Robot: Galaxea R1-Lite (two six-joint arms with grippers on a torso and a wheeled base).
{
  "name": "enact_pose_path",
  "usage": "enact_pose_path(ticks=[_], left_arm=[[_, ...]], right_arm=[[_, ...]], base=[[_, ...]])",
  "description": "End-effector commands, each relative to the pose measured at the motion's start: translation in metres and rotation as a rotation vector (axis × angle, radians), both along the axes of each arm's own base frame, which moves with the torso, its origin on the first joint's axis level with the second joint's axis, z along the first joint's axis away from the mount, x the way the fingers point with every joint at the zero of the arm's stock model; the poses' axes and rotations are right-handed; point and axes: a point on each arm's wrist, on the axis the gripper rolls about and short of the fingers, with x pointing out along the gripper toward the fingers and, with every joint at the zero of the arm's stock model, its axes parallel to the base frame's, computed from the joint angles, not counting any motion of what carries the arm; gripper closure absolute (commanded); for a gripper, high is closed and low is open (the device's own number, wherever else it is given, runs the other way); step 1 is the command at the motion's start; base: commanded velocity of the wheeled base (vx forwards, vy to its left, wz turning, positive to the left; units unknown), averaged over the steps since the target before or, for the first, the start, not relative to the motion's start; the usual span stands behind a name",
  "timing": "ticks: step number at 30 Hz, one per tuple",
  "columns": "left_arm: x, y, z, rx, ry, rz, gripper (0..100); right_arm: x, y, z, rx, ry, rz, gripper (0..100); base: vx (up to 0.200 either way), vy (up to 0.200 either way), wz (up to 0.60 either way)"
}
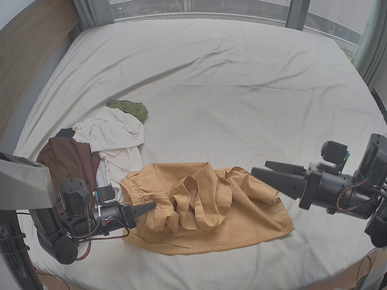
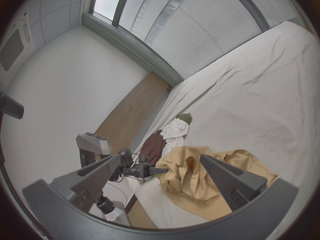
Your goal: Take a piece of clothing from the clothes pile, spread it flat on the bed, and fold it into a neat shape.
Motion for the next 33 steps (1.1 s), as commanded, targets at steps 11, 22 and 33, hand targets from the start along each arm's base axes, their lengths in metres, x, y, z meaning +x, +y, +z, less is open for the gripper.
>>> enact_pose_path(ticks=[11,22,33], left_arm=[[-0.001,0.002,0.013,-0.023,-0.035,0.009,100],[0.001,0.004,0.014,-0.025,-0.043,0.019,100],[0.002,0.005,0.015,-0.027,-0.049,0.022,100]], right_arm=[[0.057,0.068,-0.058,-0.095,0.135,0.054,0],[0.082,0.092,-0.097,-0.143,0.194,0.028,0],[0.097,0.106,-0.111,-0.145,0.196,0.028,0]], base=[[0.0,0.0,0.0],[0.0,0.0,0.0],[0.0,0.0,0.0]])
